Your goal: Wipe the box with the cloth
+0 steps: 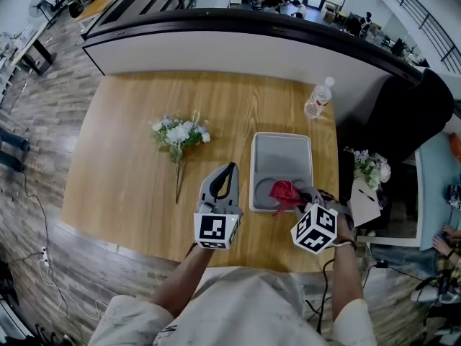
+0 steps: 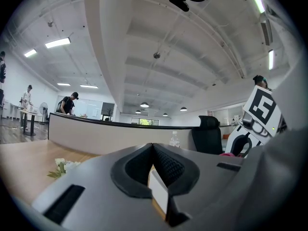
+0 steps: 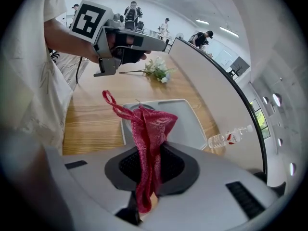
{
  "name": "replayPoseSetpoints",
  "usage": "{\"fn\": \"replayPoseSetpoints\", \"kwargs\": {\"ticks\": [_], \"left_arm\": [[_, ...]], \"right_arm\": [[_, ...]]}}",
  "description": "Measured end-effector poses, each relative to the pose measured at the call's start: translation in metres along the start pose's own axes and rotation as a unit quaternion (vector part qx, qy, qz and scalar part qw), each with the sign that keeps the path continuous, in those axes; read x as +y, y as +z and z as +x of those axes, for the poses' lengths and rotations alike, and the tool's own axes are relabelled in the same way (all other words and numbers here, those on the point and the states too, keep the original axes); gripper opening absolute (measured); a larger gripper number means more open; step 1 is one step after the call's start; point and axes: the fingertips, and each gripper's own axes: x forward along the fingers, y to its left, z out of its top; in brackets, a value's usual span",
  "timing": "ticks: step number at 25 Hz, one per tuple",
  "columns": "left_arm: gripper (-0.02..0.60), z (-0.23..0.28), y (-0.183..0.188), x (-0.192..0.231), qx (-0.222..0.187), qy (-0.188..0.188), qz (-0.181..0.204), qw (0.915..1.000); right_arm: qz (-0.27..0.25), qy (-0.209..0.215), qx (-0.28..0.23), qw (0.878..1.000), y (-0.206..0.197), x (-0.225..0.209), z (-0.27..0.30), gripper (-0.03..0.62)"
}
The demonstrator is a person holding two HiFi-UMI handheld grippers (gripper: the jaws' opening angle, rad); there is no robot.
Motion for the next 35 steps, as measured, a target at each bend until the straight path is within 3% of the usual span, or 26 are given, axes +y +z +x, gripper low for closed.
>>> {"fn": "replayPoseSetpoints", "kwargs": {"ticks": [35], "left_arm": [[0.014,-0.003,0.005,0.022,0.000,0.033,0.030,0.9990]], "right_arm": [[-0.093,-0.132,-0.069,0.984,0.071,-0.094,0.029,0.067]]}}
